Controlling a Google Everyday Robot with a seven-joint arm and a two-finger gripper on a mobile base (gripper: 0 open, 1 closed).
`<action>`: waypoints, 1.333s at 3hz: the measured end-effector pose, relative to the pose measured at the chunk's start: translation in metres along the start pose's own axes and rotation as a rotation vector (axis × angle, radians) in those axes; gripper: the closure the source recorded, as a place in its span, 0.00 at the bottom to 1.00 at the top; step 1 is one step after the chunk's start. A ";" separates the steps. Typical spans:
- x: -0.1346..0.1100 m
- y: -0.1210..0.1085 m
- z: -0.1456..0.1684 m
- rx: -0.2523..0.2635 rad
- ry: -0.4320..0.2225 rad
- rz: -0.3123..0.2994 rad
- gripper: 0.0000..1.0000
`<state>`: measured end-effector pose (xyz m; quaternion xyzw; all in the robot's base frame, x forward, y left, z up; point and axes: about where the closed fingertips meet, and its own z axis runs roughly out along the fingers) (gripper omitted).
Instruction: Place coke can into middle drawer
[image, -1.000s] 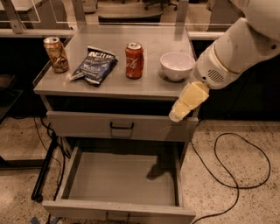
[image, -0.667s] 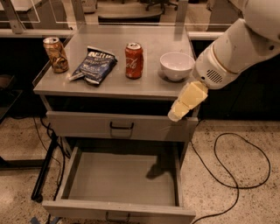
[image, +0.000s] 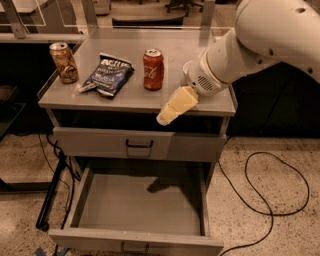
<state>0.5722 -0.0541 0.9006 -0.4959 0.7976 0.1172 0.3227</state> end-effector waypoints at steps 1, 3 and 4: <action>-0.002 0.000 0.002 0.000 -0.005 0.000 0.00; -0.034 -0.010 0.040 -0.005 -0.080 0.026 0.00; -0.056 -0.018 0.054 0.009 -0.119 0.006 0.00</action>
Offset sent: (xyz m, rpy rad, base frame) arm 0.0206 0.0334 -0.0114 0.0965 -0.0081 -0.0044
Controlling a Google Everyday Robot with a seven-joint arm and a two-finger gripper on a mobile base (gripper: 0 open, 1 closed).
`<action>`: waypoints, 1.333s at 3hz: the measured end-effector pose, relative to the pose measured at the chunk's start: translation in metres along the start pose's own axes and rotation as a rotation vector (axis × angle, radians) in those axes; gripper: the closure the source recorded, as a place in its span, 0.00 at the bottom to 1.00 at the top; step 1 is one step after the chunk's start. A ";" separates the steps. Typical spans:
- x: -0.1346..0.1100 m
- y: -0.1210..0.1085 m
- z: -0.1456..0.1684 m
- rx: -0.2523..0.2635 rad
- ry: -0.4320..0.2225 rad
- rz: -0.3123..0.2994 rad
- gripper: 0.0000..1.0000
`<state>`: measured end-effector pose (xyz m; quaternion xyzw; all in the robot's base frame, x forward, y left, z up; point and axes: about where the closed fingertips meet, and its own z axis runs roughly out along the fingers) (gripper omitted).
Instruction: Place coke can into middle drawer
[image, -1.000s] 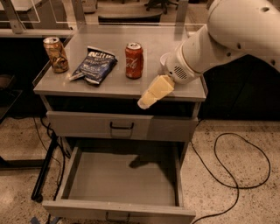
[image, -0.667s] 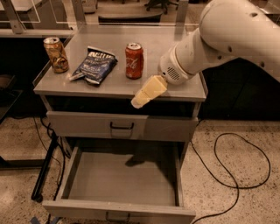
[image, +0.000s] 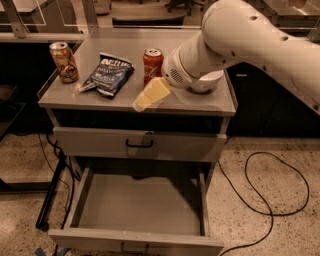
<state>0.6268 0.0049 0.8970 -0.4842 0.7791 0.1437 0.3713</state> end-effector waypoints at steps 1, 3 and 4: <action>0.000 0.000 0.000 0.000 0.000 0.000 0.00; 0.002 -0.055 0.037 0.076 -0.011 -0.007 0.00; 0.001 -0.055 0.037 0.077 -0.012 -0.008 0.00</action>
Offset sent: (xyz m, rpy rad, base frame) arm 0.0319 0.0038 -0.0213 -0.0220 -0.0088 -0.0319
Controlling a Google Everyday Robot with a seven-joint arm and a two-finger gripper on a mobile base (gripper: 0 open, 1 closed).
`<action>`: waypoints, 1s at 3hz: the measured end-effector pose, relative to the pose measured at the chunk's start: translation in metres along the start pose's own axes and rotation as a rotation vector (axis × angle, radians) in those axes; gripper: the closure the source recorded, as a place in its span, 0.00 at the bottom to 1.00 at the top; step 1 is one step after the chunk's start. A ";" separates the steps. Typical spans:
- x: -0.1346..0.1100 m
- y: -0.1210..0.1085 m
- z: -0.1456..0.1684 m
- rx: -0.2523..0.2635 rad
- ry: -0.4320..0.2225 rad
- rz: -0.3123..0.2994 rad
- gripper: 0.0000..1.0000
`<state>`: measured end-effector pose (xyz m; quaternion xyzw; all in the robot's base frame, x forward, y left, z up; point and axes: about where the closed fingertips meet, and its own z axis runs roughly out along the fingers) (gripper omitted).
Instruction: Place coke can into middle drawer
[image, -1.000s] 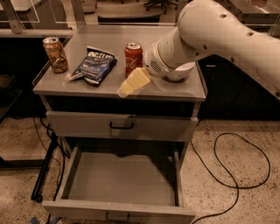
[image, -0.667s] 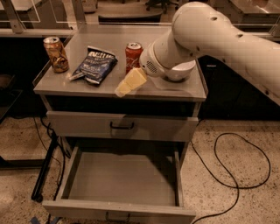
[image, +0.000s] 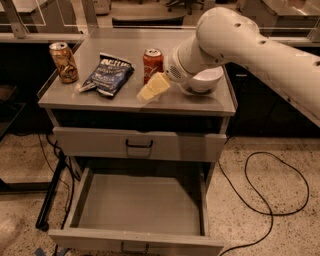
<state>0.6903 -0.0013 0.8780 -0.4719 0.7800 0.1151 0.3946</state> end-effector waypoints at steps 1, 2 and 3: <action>0.009 -0.008 0.012 -0.013 0.026 0.023 0.00; 0.009 -0.017 0.022 -0.027 0.011 0.029 0.00; 0.006 -0.016 0.033 -0.040 0.011 0.038 0.00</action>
Offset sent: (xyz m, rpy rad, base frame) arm 0.0308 -0.0091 -0.0181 0.0149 0.0388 -0.0091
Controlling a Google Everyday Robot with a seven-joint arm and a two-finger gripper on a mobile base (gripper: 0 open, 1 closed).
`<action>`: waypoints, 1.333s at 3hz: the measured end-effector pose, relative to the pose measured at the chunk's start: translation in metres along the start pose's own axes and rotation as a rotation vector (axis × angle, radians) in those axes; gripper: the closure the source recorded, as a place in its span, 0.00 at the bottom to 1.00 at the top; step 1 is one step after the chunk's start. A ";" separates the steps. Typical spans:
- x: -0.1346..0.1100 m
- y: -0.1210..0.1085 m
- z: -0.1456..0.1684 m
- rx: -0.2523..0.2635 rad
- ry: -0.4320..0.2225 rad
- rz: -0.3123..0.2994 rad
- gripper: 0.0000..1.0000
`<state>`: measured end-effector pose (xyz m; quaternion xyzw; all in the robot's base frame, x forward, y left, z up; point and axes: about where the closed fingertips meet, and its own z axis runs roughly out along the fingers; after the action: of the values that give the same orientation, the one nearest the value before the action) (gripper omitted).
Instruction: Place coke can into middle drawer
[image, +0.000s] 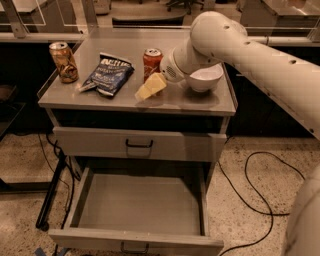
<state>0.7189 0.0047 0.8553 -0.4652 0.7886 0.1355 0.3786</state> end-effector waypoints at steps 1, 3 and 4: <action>-0.013 0.001 0.014 -0.016 -0.014 0.001 0.00; -0.023 0.001 0.021 -0.026 -0.029 -0.005 0.18; -0.023 0.001 0.021 -0.026 -0.029 -0.005 0.41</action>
Offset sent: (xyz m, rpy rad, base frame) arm 0.0238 0.0359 0.0097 0.0455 -0.0142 0.0358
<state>0.7347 0.0319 0.8574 -0.4699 0.7802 0.1515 0.3842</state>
